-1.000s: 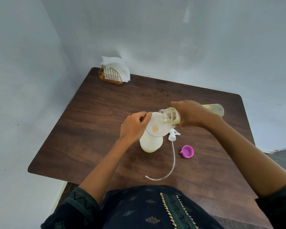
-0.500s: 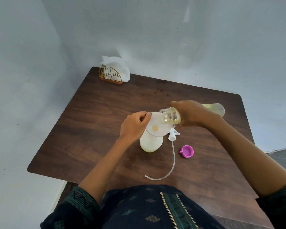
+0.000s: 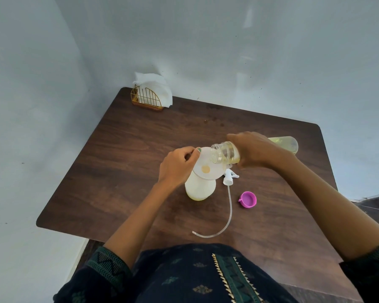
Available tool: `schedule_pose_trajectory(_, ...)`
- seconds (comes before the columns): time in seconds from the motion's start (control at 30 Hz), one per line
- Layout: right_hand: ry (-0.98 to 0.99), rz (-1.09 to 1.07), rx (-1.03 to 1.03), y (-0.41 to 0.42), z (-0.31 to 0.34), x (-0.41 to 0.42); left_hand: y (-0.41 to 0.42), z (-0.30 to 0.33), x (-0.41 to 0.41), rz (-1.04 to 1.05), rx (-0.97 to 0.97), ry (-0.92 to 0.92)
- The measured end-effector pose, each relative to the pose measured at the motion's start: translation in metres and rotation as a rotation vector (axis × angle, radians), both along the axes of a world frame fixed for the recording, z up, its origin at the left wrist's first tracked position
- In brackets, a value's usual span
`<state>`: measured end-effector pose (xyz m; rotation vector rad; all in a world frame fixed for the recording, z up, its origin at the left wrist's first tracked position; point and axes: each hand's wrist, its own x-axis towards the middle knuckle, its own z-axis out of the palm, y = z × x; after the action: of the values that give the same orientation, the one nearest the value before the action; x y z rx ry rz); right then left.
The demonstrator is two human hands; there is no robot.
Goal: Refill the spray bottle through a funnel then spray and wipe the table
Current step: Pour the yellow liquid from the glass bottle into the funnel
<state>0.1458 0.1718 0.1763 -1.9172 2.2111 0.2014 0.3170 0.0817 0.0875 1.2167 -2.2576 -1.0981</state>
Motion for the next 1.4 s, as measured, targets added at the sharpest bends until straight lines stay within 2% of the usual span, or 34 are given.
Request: schedule_pose_trajectory(1.4,-0.003,-0.008,0.010,-0.0018,0.0011,0.0007,0.0007,0.0009,-0.0006,-0.006,-0.004,0.005)
